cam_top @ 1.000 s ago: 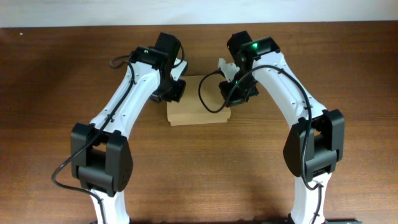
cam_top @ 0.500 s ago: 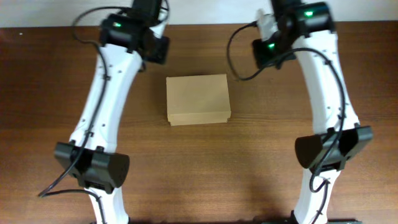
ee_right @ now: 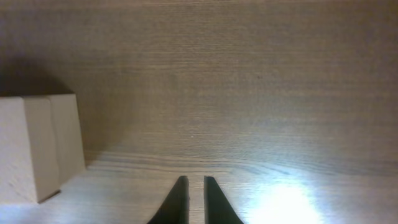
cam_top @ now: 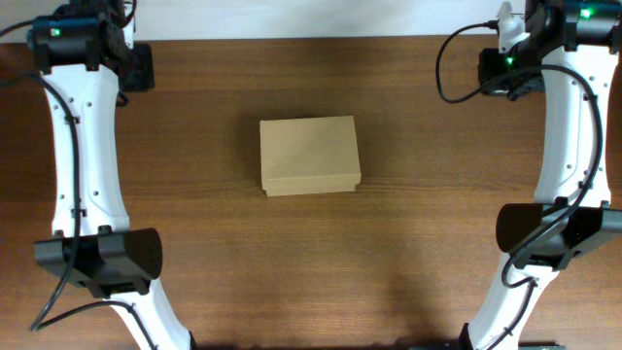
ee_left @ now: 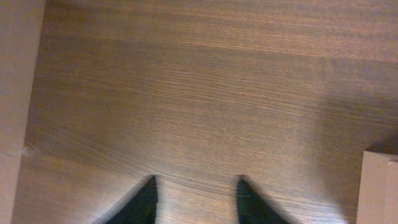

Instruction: Pack container

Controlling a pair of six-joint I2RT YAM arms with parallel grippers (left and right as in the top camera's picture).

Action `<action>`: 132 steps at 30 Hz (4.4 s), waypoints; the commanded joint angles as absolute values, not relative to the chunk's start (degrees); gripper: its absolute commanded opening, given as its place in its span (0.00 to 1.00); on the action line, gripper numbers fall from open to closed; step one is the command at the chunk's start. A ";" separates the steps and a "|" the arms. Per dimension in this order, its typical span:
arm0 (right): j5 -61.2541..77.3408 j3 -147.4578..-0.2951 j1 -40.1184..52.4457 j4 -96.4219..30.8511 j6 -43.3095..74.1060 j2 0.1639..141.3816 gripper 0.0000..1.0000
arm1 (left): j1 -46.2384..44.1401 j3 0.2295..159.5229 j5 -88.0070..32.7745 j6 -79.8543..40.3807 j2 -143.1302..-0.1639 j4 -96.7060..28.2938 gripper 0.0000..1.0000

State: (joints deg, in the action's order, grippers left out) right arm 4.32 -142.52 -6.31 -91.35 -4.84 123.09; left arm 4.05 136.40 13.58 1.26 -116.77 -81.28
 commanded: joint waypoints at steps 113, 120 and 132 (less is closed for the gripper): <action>14.35 -0.30 -3.40 10.09 -5.58 0.14 0.99 | 4.40 137.29 12.88 0.89 -116.29 -81.49 1.00; 14.39 -0.30 -3.40 -1.45 -5.58 0.14 0.99 | 4.40 137.29 12.88 0.89 -116.29 -81.49 1.00; 14.76 -0.30 -3.40 -3.22 -5.56 0.36 1.00 | 4.40 137.29 12.88 0.89 -116.29 -81.49 1.00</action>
State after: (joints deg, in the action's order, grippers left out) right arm 14.90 -0.58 -3.55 -2.81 -5.80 0.69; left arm 4.25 136.42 13.08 0.89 -116.77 -81.47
